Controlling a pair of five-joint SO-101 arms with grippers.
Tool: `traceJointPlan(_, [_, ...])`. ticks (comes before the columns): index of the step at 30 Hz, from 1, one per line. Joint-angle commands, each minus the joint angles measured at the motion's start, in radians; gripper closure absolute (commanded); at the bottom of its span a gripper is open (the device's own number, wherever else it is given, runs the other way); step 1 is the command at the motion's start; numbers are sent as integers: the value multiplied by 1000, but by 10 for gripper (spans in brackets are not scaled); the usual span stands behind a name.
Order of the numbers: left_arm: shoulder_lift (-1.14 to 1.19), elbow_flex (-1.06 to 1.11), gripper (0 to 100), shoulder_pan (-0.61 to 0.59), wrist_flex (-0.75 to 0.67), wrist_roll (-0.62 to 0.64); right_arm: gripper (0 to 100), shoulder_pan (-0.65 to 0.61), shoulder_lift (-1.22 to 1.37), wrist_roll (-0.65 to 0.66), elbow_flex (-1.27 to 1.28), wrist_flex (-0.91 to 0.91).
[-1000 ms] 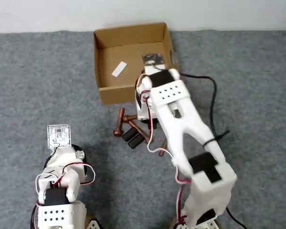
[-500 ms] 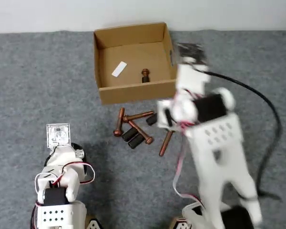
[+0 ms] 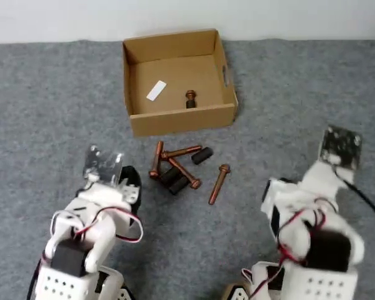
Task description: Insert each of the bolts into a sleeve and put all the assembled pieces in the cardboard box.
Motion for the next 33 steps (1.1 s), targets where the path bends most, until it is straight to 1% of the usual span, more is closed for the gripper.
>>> traceJointPlan(1, [230, -194, 995, 61, 25, 57, 991, 56, -156, 11, 81, -62])
traceJointPlan(5, [502, -404, 995, 164, 95, 170, 991, 65, -289, 11, 175, -65])
traceJointPlan(7, [618, -498, 995, 218, 117, 207, 991, 84, -352, 11, 219, -77])
traceJointPlan(10, [779, -607, 995, 275, 115, 255, 991, 107, -450, 11, 287, -99])
traceJointPlan(13, [925, -697, 995, 307, 101, 287, 991, 107, -550, 11, 345, -96])
traceJointPlan(15, [1014, -753, 995, 315, 92, 288, 991, 107, -598, 11, 374, -87])
traceJointPlan(20, [1220, -889, 995, 318, 94, 288, 991, 107, -590, 6, 379, -76])
traceJointPlan(23, [1327, -951, 995, 319, 97, 288, 991, 107, -590, -43, 384, -67])
traceJointPlan(29, [1494, -1061, 995, 330, 103, 287, 991, 107, -590, -58, 387, -67])
traceJointPlan(33, [1573, -1130, 994, 359, 140, 282, 991, 107, -590, -58, 388, -65])
